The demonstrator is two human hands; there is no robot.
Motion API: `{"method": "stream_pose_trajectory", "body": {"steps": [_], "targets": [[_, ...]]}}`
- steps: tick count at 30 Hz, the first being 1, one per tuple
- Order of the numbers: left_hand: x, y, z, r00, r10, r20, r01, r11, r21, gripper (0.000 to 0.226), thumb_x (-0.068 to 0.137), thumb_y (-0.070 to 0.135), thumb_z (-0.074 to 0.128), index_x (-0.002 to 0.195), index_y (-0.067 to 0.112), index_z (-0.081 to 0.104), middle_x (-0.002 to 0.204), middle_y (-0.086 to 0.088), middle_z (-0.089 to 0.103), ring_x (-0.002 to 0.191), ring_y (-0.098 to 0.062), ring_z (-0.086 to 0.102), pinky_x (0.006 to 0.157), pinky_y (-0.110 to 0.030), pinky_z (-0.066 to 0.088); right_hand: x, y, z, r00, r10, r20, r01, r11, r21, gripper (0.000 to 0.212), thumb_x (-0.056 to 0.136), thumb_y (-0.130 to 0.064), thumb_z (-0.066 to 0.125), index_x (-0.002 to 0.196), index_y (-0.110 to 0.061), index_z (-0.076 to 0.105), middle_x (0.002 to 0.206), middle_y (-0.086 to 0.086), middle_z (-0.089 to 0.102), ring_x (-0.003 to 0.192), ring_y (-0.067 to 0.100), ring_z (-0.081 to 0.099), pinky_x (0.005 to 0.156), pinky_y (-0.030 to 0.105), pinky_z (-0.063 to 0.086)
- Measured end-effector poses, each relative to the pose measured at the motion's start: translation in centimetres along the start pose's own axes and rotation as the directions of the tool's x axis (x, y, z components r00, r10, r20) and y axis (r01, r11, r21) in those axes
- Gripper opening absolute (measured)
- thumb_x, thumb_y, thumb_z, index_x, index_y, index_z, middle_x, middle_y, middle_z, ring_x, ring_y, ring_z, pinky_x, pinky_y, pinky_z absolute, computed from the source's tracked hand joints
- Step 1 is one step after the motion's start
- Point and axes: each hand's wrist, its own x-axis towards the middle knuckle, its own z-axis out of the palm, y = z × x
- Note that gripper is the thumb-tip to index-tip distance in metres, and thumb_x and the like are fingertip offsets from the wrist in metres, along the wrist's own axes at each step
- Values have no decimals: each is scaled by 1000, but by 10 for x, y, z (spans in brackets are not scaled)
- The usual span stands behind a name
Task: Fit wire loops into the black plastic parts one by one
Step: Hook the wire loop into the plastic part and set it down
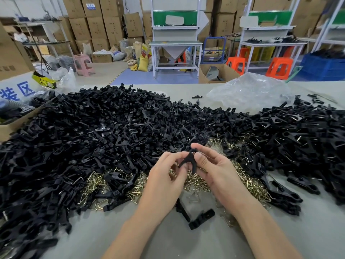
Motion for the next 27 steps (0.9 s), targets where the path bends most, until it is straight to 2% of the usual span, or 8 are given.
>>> {"method": "stream_pose_trajectory", "body": {"steps": [3, 5, 8, 11, 13, 16, 22, 27], "targets": [[-2, 2, -1, 999, -14, 30, 17, 994, -109, 37, 97, 13, 57, 116, 43, 66, 99, 10, 61, 80, -12, 61, 61, -25, 49, -1, -2, 0, 1000, 10, 30, -10, 1000, 18, 22, 79, -15, 72, 100, -14, 79, 111, 23, 72, 101, 30, 73, 81, 30, 60], [-2, 2, 0, 998, -38, 50, 43, 993, -108, 42, 96, 13, 52, 126, 41, 62, 100, 11, 60, 76, -6, 58, 59, -20, 44, 0, -3, 0, 1000, -19, 15, 18, 1000, 21, 21, 78, -16, 73, 98, -13, 76, 105, 18, 73, 96, 25, 73, 78, 28, 60], [-4, -4, -1, 998, -47, 34, 42, 990, 137, 39, 98, 21, 51, 136, 34, 52, 107, 21, 59, 92, 2, 56, 80, -21, 45, 3, -6, -4, 994, -88, -59, 89, 996, 13, 25, 76, -17, 73, 101, -12, 71, 99, 10, 76, 91, 20, 74, 76, 25, 59], [-6, -5, 0, 985, -31, 172, -63, 853, 517, 44, 99, 48, 41, 140, 34, 47, 124, 21, 51, 119, -1, 43, 106, -31, 34, 6, -9, -10, 982, -124, -144, 136, 988, 78, 26, 77, -17, 72, 102, -12, 69, 95, 6, 76, 86, 17, 75, 72, 24, 59], [-6, -6, 3, 971, -91, 223, -66, 790, 610, 47, 99, 58, 38, 140, 38, 48, 134, 19, 46, 128, -6, 35, 110, -29, 25, 7, -8, -13, 976, -127, -176, 147, 983, 108, 26, 77, -17, 73, 102, -13, 69, 95, 5, 76, 85, 17, 75, 72, 24, 59], [-2, -8, 2, 968, -141, 209, -20, 782, 622, 37, 99, 58, 44, 130, 40, 53, 131, 19, 44, 127, -7, 35, 106, -27, 23, 8, -6, -13, 975, -123, -183, 143, 985, 100, 28, 76, -17, 74, 104, -13, 68, 93, 3, 77, 84, 16, 75, 71, 24, 59], [-1, -7, -1, 977, -124, 172, 2, 816, 578, 15, 98, 51, 52, 105, 38, 51, 111, 20, 50, 112, -7, 43, 97, -26, 28, 7, -8, -9, 975, -120, -187, 136, 988, 73, 32, 76, -18, 73, 106, -11, 65, 89, 1, 76, 80, 13, 74, 69, 23, 59], [-1, -5, 0, 990, -94, 106, 36, 889, 456, 10, 100, 43, 52, 96, 34, 56, 102, 19, 56, 104, -7, 49, 95, -27, 33, 6, -8, -9, 976, -113, -184, 128, 989, 72, 31, 77, -18, 72, 106, -12, 66, 91, 2, 76, 81, 13, 73, 70, 24, 59]]}}
